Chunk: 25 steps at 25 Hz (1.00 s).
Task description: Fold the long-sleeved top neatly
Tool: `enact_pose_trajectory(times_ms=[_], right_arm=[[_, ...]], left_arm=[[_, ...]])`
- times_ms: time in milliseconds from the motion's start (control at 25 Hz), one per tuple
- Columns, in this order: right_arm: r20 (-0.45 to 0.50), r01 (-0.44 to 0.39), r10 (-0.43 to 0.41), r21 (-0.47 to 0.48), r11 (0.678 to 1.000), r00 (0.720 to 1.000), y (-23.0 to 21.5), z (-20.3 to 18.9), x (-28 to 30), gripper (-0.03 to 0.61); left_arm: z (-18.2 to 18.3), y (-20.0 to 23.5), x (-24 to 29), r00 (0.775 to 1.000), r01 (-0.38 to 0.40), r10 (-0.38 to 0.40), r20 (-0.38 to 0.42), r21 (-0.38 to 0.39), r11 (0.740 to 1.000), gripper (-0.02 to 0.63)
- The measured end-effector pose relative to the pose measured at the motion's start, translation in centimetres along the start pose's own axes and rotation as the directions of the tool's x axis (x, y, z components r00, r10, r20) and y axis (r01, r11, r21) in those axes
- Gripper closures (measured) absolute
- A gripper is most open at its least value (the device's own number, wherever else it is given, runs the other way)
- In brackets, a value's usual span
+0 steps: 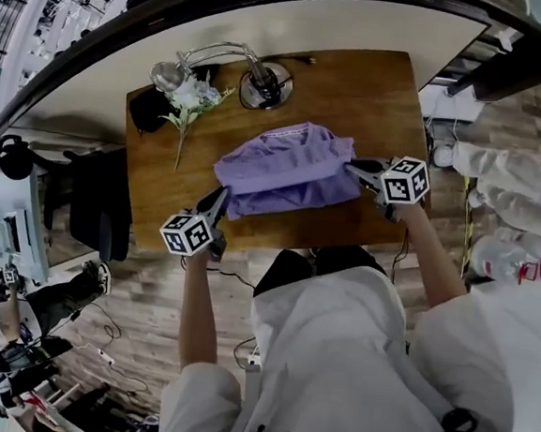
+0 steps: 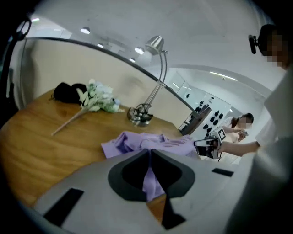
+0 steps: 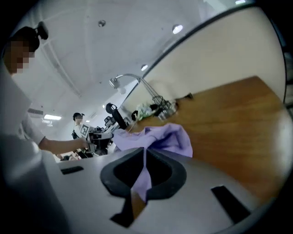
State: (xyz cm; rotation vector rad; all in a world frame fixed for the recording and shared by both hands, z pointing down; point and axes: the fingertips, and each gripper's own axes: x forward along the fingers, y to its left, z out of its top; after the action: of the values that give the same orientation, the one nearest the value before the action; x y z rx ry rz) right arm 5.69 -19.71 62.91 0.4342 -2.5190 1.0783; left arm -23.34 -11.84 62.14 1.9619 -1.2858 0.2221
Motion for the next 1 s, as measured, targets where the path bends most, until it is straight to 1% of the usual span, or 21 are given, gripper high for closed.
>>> enact_pose_trajectory(times_ms=[80, 120, 240, 320, 400, 440, 520, 560, 600, 640, 680, 720, 760, 800, 840, 880, 1000], right_arm=[[-0.049, -0.007, 0.011, 0.074, 0.997, 0.999, -0.6, -2.5, -0.1, 0.552], [-0.064, 0.001, 0.005, 0.092, 0.996, 0.998, -0.8, -3.1, -0.1, 0.552], [-0.106, 0.058, -0.047, 0.103, 0.993, 0.993, -2.1, -4.1, -0.1, 0.554], [-0.101, 0.059, -0.048, 0.108, 0.992, 0.994, -1.8, -3.9, 0.2, 0.552], [-0.099, 0.054, -0.045, 0.095, 0.994, 0.994, -0.8, -3.7, 0.8, 0.552], [-0.101, 0.068, -0.059, 0.089, 0.994, 0.993, -0.5, -3.9, 0.9, 0.552], [-0.097, 0.101, -0.09, 0.107, 0.989, 0.991, -0.4, -4.6, 1.1, 0.552], [-0.089, 0.112, -0.101, 0.126, 0.986, 0.991, -0.5, -5.0, 1.1, 0.551], [-0.077, 0.121, -0.11, 0.145, 0.982, 0.991, -0.6, -5.3, 1.1, 0.551], [-0.066, 0.126, -0.117, 0.16, 0.979, 0.991, -0.8, -5.4, 1.2, 0.551], [-0.057, 0.128, -0.12, 0.168, 0.977, 0.991, -0.9, -5.4, 1.2, 0.551], [-0.052, 0.126, -0.119, 0.171, 0.977, 0.992, -0.9, -5.3, 1.2, 0.551], [-0.049, 0.121, -0.114, 0.167, 0.978, 0.992, -0.8, -5.1, 1.2, 0.551], [-0.047, 0.115, -0.109, 0.158, 0.981, 0.993, -0.7, -4.7, 1.2, 0.551], [-0.043, 0.109, -0.104, 0.147, 0.983, 0.994, -0.5, -4.4, 1.2, 0.551], [-0.036, 0.1, -0.096, 0.137, 0.985, 0.995, -0.3, -3.9, 1.2, 0.551], [-0.008, 0.058, -0.057, 0.136, 0.989, 0.998, 0.5, -2.6, 0.9, 0.551]], left_arm=[[-2.9, 0.4, 0.0, 0.999, -0.005, 0.002, -0.041, -0.055, 0.998, 0.574], [-3.8, 0.7, -0.1, 0.998, -0.019, 0.015, -0.054, -0.075, 0.997, 0.574], [-5.2, 2.6, -0.7, 0.994, -0.095, 0.088, -0.067, -0.112, 0.989, 0.577], [-4.9, 3.4, -1.3, 0.989, -0.141, 0.136, -0.051, -0.11, 0.984, 0.577], [-3.7, 3.2, -1.6, 0.985, -0.174, 0.174, -0.005, -0.092, 0.981, 0.577], [-3.0, 2.6, -1.7, 0.983, -0.183, 0.185, 0.02, -0.077, 0.98, 0.577], [-1.8, 1.1, -1.2, 0.981, -0.186, 0.188, 0.052, -0.038, 0.982, 0.577], [-1.6, 0.4, -0.7, 0.982, -0.179, 0.181, 0.054, -0.028, 0.983, 0.575], [-1.5, -0.2, -0.1, 0.985, -0.165, 0.167, 0.05, -0.035, 0.986, 0.574], [-1.7, -0.7, 0.6, 0.988, -0.146, 0.148, 0.039, -0.058, 0.988, 0.558], [-2.1, -0.9, 1.3, 0.991, -0.128, 0.13, 0.018, -0.085, 0.988, 0.502], [-2.7, -0.9, 2.0, 0.992, -0.125, 0.124, -0.012, -0.1, 0.987, 0.458], [-3.3, -0.6, 2.7, 0.99, -0.137, 0.134, -0.046, -0.097, 0.986, 0.446], [-3.8, -0.1, 3.4, 0.986, -0.156, 0.149, -0.077, -0.083, 0.984, 0.446], [-4.0, 0.3, 3.9, 0.982, -0.165, 0.157, -0.1, -0.073, 0.984, 0.468], [-3.9, 0.5, 4.1, 0.982, -0.161, 0.152, -0.111, -0.073, 0.984, 0.548], [-2.0, 0.8, 3.2, 0.989, -0.13, 0.121, -0.085, -0.105, 0.986, 0.557]])
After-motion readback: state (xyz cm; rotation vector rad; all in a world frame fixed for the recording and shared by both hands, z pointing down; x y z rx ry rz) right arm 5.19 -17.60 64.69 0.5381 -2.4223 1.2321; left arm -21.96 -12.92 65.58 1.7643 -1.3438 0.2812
